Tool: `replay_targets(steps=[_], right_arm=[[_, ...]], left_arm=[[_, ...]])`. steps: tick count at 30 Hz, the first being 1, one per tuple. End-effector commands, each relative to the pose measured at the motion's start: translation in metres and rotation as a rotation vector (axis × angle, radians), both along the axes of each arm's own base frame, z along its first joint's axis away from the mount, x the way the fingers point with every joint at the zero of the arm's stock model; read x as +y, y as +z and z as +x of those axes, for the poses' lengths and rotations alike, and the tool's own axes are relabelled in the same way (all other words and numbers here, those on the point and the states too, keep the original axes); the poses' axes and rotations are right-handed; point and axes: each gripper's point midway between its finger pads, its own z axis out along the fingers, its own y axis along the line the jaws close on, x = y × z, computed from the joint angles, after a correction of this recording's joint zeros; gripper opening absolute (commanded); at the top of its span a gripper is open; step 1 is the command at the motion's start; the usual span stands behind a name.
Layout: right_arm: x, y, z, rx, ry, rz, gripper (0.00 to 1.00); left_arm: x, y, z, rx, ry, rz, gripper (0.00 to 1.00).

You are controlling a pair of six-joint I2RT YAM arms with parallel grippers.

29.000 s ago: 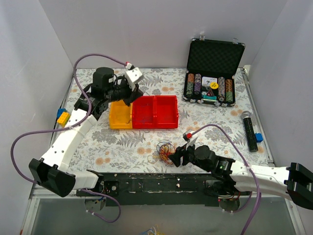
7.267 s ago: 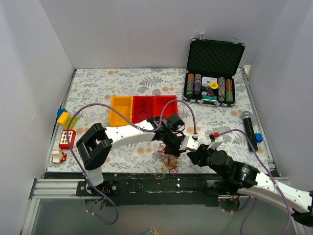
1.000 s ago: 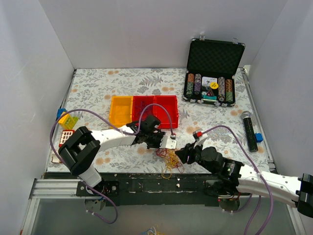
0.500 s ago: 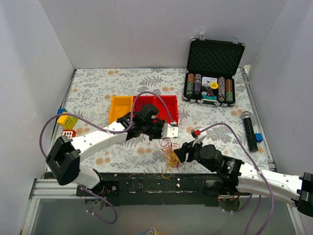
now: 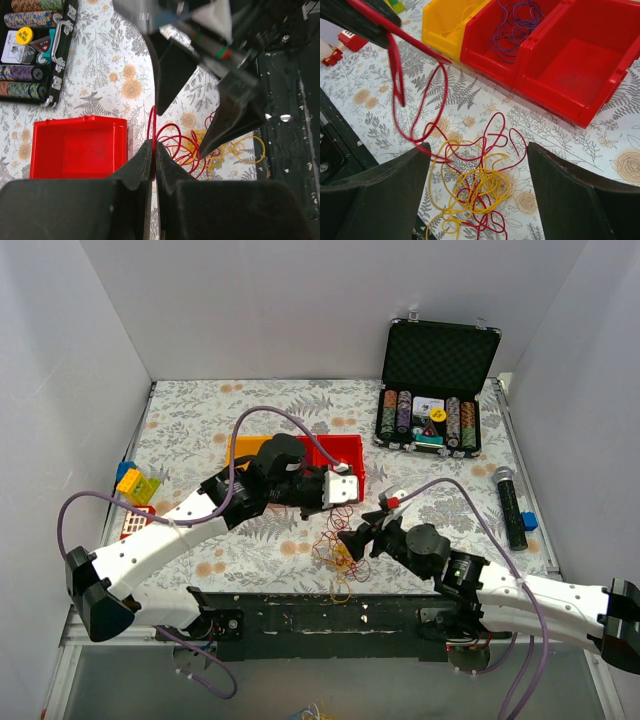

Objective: Untangle the cables

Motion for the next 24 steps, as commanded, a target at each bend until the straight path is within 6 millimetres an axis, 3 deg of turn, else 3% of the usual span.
replay_targets(steps=[1,5,8,11,17,21,24], right_arm=[[0.024,0.038,0.009,-0.095,0.032,0.075,0.86],[0.037,0.039,0.018,-0.107,0.018,0.068,0.84],[0.045,0.021,0.020,-0.078,0.021,0.033,0.81],[0.052,-0.009,0.014,-0.015,0.058,0.008,0.76],[0.047,-0.071,0.000,0.131,0.071,-0.033,0.69],[0.041,-0.093,-0.011,0.195,0.088,-0.046,0.68],[0.035,-0.101,-0.017,0.222,0.090,-0.056,0.68]], left_arm=[[-0.001,0.033,-0.022,0.048,-0.027,-0.057,0.00],[-0.005,0.054,-0.030,0.053,-0.038,-0.097,0.00],[-0.009,0.077,-0.031,0.062,-0.023,-0.142,0.00],[-0.012,0.114,-0.027,0.044,0.008,-0.217,0.00],[-0.009,0.207,-0.016,-0.055,0.091,-0.458,0.00],[0.000,0.258,-0.009,-0.133,0.145,-0.600,0.00],[0.006,0.279,0.004,-0.188,0.214,-0.675,0.00]])
